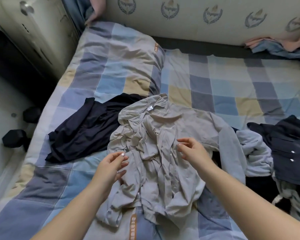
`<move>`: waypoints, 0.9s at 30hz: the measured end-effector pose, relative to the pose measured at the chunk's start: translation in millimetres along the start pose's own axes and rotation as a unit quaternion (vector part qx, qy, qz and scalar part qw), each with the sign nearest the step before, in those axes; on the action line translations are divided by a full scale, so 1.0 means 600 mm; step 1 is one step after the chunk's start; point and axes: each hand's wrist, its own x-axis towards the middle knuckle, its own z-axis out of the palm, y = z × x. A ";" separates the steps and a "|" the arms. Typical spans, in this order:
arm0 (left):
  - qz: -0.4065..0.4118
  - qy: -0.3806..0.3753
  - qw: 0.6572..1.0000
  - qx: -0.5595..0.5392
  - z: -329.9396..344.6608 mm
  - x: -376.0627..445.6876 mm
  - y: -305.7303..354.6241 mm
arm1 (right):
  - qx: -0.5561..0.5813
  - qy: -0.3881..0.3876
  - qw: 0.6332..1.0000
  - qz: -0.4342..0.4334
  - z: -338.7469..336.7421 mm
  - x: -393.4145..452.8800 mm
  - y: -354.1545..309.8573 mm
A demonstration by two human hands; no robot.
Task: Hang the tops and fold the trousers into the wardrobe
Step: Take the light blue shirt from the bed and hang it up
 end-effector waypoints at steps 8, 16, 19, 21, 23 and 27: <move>0.018 0.017 0.999 -0.030 0.029 0.224 -0.091 | -0.117 -0.051 0.989 -0.079 0.112 0.257 0.086; 0.053 -0.017 0.994 -0.097 0.095 0.342 -0.128 | -0.101 -0.077 0.987 -0.100 0.205 0.382 0.119; 0.068 -0.031 0.992 -0.097 0.111 0.352 -0.130 | -0.137 -0.069 0.982 -0.106 0.209 0.385 0.120; 0.065 -0.031 0.992 -0.102 0.114 0.351 -0.126 | -0.093 -0.066 0.987 -0.116 0.207 0.366 0.123; 0.051 -0.043 0.993 -0.101 0.116 0.340 -0.108 | -0.057 -0.091 0.984 -0.141 0.195 0.328 0.124; 0.021 -0.092 0.992 -0.089 0.127 0.286 -0.055 | -0.046 -0.199 0.964 -0.168 0.147 0.220 0.097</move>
